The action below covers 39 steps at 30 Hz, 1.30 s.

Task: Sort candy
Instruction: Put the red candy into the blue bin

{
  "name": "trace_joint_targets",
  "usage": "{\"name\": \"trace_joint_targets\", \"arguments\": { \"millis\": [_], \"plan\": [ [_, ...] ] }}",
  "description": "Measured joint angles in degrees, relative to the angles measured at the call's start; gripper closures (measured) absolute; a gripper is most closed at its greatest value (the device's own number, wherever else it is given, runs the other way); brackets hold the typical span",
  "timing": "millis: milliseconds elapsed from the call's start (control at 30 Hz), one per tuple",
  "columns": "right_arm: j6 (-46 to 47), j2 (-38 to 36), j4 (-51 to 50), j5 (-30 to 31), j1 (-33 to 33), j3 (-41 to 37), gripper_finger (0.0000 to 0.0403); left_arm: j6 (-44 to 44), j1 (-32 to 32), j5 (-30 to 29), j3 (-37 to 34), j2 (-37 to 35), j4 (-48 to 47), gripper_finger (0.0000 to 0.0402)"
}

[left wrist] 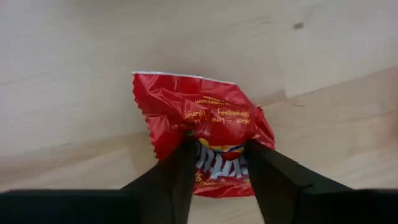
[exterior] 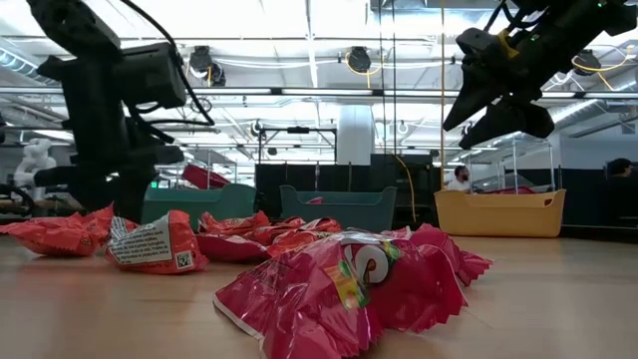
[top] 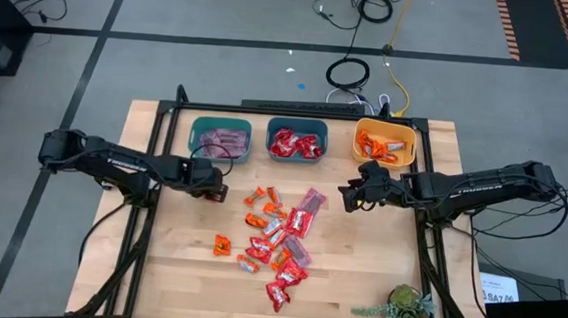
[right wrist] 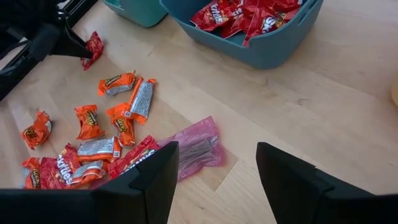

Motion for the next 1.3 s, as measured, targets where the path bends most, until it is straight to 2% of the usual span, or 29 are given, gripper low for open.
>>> {"name": "trace_joint_targets", "arguments": {
  "millis": [200, 333, 500, 733, 867, 1033, 1300],
  "plan": [
    [0.09, 0.0, 0.0, 0.0, -0.01, 0.0, 0.0195, 4.28, -0.09, 2.37, 1.77, 0.07, -1.08, 0.0371],
    [0.09, 0.0, 0.0, 0.02, -0.02, 0.0, 0.0195, 7.22, -0.13, 3.57, 5.18, 0.28, -3.02, 0.0374],
    [0.09, 0.0, 0.0, 0.02, 0.0, 0.0, 0.0195, 13.08, 0.41, 2.78, 12.71, 0.26, -5.89, 0.0379],
    [0.09, 0.0, 1.08, 0.33, -0.02, 0.0, 0.0195, 29.14, 8.36, 1.77, 26.77, 2.24, -5.86, 0.0383],
    [0.12, 0.0, 1.67, 0.37, -0.02, 0.02, 0.0195, 40.74, 15.49, 7.0, 35.69, 8.35, -5.89, 0.0384],
    [2.11, 0.0, 1.66, 0.37, -0.02, 0.02, 0.0195, 52.07, 22.1, 12.94, 47.4, 19.82, -6.09, 0.0386],
    [3.57, 0.0, 1.64, 0.37, -0.02, 0.02, 0.0195, 63.38, 24.67, 18.78, 66.84, 37.15, -9.95, 0.0378]
  ]
}}
